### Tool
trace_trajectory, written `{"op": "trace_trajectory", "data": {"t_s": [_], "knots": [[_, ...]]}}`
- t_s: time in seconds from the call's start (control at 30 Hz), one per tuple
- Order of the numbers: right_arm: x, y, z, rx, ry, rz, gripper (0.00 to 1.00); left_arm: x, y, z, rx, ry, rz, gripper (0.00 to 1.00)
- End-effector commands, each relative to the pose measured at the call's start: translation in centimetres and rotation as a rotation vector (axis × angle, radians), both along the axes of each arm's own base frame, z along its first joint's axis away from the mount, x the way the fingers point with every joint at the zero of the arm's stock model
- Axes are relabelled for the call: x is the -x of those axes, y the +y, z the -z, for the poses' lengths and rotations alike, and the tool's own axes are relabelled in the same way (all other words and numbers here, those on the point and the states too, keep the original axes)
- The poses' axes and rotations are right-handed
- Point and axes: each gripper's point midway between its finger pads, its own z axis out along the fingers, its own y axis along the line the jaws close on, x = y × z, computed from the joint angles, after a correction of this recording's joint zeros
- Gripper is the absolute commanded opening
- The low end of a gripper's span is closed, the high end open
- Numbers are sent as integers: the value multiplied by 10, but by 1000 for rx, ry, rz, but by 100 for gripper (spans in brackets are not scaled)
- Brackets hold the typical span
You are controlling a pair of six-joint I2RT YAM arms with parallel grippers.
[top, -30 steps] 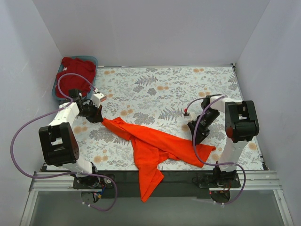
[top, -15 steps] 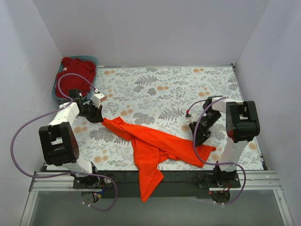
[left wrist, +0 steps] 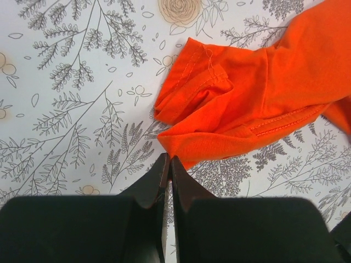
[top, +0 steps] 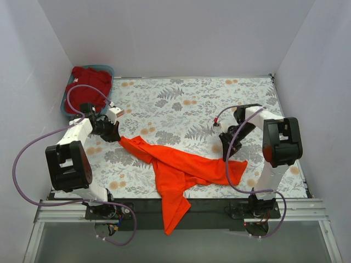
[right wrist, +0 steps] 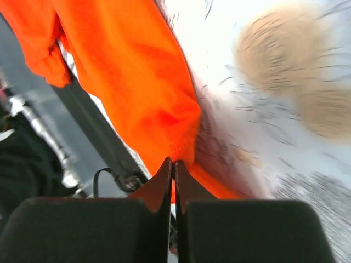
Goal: Fold and stack the t-shirts
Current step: Flatten the tshirt out
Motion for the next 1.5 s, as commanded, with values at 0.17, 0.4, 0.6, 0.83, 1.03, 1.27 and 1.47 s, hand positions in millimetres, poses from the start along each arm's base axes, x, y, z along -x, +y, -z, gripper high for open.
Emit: {"op": "trace_trajectory", "data": {"t_s": [0.17,0.4,0.6,0.83,1.03,1.27,1.47], "knots": [[-40,-3,-114,-187,-594,-190,1,-28,3,-44,40,-114,-14,0],[52,-63,-13,93,-309,-462,1,-8,12,-20,-9,-72,13,0],[46,-84,17,201,-326,-498,1,4,26,2,-87,-38,29,0],[19,-59,-12,82,-379,-380,52,4,20,-1,-58,-40,46,0],[-27,-33,-46,-6,-464,-225,43,5,20,-1,-58,-41,51,0],[-54,-10,-34,-42,-369,-87,37,5,17,-1,-39,-36,42,0],[-63,2,-21,-50,-370,-116,43,7,17,1,-40,-28,41,0]]}}
